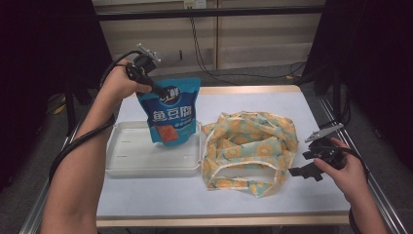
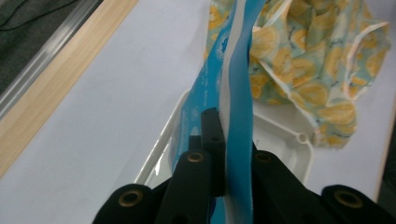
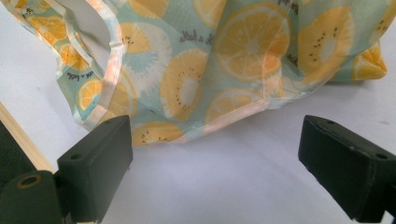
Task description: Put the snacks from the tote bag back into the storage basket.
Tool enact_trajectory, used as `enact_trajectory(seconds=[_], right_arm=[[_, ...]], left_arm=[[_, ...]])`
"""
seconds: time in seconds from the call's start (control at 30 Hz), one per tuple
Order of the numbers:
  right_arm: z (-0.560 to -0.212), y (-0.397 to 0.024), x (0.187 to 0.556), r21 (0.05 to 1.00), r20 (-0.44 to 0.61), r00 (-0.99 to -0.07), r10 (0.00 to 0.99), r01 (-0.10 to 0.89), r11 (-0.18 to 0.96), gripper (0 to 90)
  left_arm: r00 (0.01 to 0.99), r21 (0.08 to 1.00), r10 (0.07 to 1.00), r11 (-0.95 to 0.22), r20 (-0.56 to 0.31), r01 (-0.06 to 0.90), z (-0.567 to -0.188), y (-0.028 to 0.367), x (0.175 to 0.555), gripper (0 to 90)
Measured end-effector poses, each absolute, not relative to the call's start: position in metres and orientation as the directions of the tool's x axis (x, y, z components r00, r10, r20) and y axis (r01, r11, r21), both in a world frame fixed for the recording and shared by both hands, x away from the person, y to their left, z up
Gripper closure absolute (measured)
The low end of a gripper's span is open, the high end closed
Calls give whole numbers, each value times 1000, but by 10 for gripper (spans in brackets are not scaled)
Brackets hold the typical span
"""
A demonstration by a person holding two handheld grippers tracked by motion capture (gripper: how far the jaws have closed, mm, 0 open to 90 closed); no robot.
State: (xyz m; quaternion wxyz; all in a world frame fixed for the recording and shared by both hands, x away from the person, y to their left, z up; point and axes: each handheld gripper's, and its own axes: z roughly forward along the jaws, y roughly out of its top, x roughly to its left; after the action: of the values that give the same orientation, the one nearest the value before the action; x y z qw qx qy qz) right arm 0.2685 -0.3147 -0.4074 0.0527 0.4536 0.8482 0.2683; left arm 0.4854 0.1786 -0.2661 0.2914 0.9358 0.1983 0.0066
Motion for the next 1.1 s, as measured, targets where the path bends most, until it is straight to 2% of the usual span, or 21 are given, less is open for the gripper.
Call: enact_trajectory(seconds=[0.13, 0.23, 0.27, 0.53, 0.6, 0.63, 0.67, 0.73, 0.8, 0.83, 0.87, 0.93, 1.1], right_arm=[[-407, -313, 268, 497, 156, -577, 802, 748, 441, 98], [-406, -313, 267, 497, 155, -577, 802, 747, 442, 98], [-406, -313, 267, 496, 150, -584, 798, 743, 450, 98], [-407, -310, 269, 499, 152, -591, 792, 738, 455, 98], [-407, -311, 269, 496, 149, -588, 795, 740, 454, 98], [-407, -310, 269, 495, 154, -588, 794, 741, 453, 98], [-406, -310, 269, 495, 149, -590, 793, 739, 457, 98], [-405, -309, 268, 498, 145, -591, 793, 737, 458, 98], [-403, -309, 268, 505, 142, -595, 791, 731, 459, 98], [-402, -308, 267, 502, 144, -592, 793, 734, 456, 98], [-402, -308, 267, 506, 142, -592, 793, 732, 456, 98], [-401, -308, 266, 507, 142, -591, 794, 732, 455, 98], [-400, -308, 265, 509, 142, -590, 795, 732, 452, 98]], left_arm=[[920, 574, 377, -731, -109, 368, -271, 184, 486, 900], [936, 561, 341, -761, -81, 326, -271, 189, 488, 900], [918, 582, 379, -723, -116, 372, -274, 188, 485, 900], [910, 585, 401, -714, -108, 384, -274, 199, 482, 876], [904, 586, 415, -710, -101, 391, -271, 201, 481, 740], [902, 574, 423, -720, -81, 389, -270, 201, 479, 737], [917, 539, 397, -763, -44, 357, -267, 203, 480, 691], [885, 562, 461, -715, -68, 416, -267, 203, 475, 561], [900, 530, 434, -754, -42, 389, -264, 208, 475, 520], [874, 551, 481, -712, -68, 435, -266, 207, 472, 479], [886, 518, 462, -749, -40, 414, -264, 211, 473, 431], [865, 539, 501, -721, -28, 436, -266, 214, 470, 358], [832, 535, 552, -689, -51, 489, -272, 222, 467, 242]])
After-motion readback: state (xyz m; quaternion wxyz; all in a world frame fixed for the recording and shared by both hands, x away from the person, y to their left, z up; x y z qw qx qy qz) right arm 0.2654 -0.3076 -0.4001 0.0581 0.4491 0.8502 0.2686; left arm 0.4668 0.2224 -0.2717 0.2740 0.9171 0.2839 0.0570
